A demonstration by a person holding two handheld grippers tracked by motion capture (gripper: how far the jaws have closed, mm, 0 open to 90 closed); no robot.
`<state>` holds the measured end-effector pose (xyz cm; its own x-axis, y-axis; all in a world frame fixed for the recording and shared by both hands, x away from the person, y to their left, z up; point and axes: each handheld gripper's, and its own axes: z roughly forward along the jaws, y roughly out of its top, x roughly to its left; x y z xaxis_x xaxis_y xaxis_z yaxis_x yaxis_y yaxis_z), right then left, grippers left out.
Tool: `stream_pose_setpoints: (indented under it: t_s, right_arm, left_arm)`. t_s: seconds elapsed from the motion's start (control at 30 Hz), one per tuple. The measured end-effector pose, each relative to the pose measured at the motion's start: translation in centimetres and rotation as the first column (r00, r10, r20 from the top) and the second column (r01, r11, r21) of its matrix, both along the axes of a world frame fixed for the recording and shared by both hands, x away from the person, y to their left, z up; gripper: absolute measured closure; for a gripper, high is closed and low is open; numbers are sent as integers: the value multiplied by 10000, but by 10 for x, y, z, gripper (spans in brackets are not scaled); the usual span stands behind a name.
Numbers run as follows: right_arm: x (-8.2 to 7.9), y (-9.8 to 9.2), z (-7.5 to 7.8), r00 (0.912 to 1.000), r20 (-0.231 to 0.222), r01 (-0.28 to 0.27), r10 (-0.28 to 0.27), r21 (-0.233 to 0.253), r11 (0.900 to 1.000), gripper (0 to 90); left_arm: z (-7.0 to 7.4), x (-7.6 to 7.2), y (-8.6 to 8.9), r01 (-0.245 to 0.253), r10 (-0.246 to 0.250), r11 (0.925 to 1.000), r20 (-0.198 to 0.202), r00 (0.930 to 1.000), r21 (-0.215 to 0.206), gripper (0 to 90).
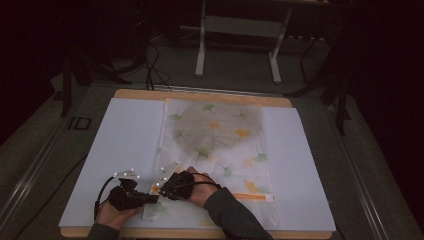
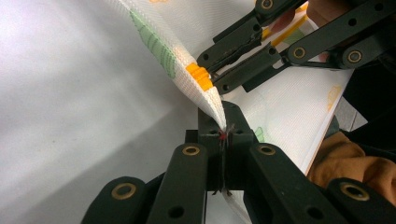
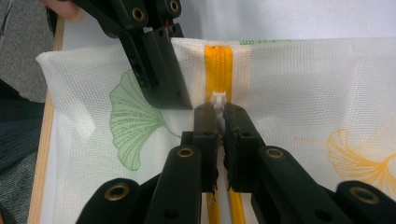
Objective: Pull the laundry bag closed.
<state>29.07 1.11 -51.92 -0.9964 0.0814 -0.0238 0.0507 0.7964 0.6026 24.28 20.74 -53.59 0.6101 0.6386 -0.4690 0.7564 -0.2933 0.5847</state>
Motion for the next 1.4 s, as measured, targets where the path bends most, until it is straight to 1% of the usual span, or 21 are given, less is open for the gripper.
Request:
stream_pose_setpoints:
  t_s: [0.17, 0.37, 0.63, 1.17, 1.4]
  right_arm:
    - [0, -2, -1, 10000, -23, 30, -30, -32, 10000, 845]
    - [-1, -4, -1, 10000, 71, 11, -10, -126, 9999, 846]
    - [0, -4, -2, 10000, 63, 29, -28, -187, 9998, 846]
    - [-1, -19, -2, 9999, 105, 96, -91, -527, 9986, 847]
    - [-2, -26, -1, 9997, 200, 128, -115, -673, 9977, 847]
  left_arm:
    - [0, 0, 2, -31, 31, 10000, 53, 10000, -14, 884]
    - [1, 0, 2, -50, 50, 10000, 99, 9999, -5, 884]
    - [1, 0, 3, -74, 75, 10000, 100, 9999, -52, 884]
    - [2, -1, 8, -168, 172, 9996, 145, 9997, -246, 884]
    - [2, -1, 9, -219, 225, 9992, 163, 9996, -330, 884]
